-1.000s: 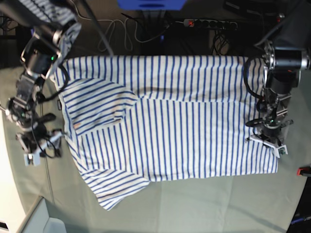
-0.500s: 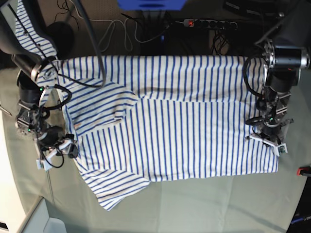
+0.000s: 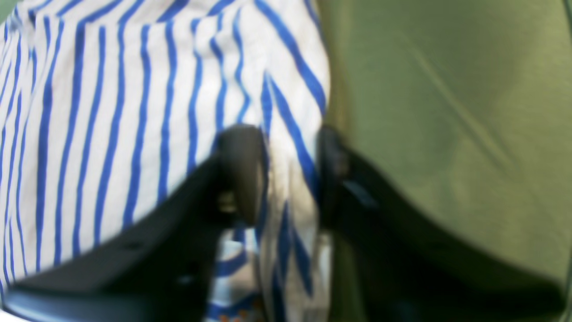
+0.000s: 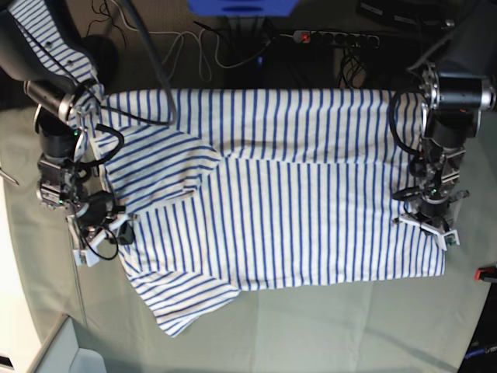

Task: Layout the t-shirt on the table in an organized manner, then fold the t-shirt properly
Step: 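Fold the grasped shirt half over toward the collar with both grippers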

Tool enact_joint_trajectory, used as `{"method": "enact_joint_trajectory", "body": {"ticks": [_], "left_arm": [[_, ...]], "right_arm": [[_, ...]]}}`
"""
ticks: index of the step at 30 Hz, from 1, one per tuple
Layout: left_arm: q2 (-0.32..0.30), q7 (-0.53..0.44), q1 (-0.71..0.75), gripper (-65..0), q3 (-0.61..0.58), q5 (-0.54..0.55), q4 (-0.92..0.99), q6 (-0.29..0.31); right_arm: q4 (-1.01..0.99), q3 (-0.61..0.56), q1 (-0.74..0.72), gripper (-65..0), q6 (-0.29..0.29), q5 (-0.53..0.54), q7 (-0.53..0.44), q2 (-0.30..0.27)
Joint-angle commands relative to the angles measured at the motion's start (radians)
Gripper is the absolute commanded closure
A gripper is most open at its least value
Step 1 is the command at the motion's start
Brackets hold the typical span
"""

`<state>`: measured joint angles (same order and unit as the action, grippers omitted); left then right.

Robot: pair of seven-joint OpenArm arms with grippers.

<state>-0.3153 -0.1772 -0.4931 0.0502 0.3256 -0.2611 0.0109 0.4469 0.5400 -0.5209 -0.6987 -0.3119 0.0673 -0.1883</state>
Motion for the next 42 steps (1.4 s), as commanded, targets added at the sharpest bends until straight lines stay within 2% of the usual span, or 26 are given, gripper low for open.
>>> {"method": "enact_joint_trajectory", "body": {"ticks": [1, 3, 4, 8, 11, 14, 19, 24, 30, 37, 42], "left_arm": [[-0.011, 0.018, -0.013, 0.0, 0.003, 0.0, -0.007, -0.006], [-0.011, 0.012, -0.013, 0.0, 0.006, 0.002, -0.007, -0.006], [-0.012, 0.012, -0.013, 0.0, 0.006, 0.002, -0.008, -0.006], [-0.014, 0.017, 0.001, 0.0, 0.006, 0.002, -0.068, -0.006], [-0.02, 0.021, 0.064, 0.0, 0.009, 0.004, -0.189, -0.009], [-0.018, 0.032, 0.142, 0.0, 0.067, 0.004, -0.324, -0.009], [-0.014, 0.161, 0.259, 0.0, 0.193, 0.002, -0.516, -0.006], [-0.014, 0.216, 0.313, 0.0, 0.218, 0.002, -0.622, -0.006], [-0.014, 0.278, 0.385, 0.0, 0.221, 0.002, -0.708, -0.006], [0.015, 0.281, 0.48, 0.0, 0.288, 0.002, -0.775, -0.006], [0.015, 0.282, 0.491, -0.1, 0.296, 0.002, -0.771, -0.006]], "right_arm": [[0.014, -0.001, -0.029, -8.8, 0.001, 0.009, -0.016, -0.009], [0.017, -0.001, -0.032, -1.5, 0.001, 0.009, -0.016, -0.01], [0.03, -0.001, -0.034, 0.0, 0.001, 0.009, -0.016, -0.014], [0.181, -0.001, 0.032, 0.0, 0.001, 0.012, -0.007, -0.009], [0.335, -0.001, 0.112, 0.0, 0.001, 0.012, -0.007, 0.025], [0.488, -0.001, 0.204, 0.0, 0.001, 0.012, -0.007, 0.042], [0.68, -0.001, 0.357, 0.0, 0.001, 0.013, -0.007, 0.075], [0.817, -0.001, 0.485, 0.0, 0.001, 0.013, -0.014, 0.105], [0.903, -0.001, 0.591, 0.0, 0.001, 0.013, -0.016, 0.126], [0.938, -0.001, 0.641, 0.0, 0.001, 0.013, -0.016, 0.129], [0.938, 0.001, 0.641, 0.0, 0.001, 0.013, -0.008, 0.131]]}}
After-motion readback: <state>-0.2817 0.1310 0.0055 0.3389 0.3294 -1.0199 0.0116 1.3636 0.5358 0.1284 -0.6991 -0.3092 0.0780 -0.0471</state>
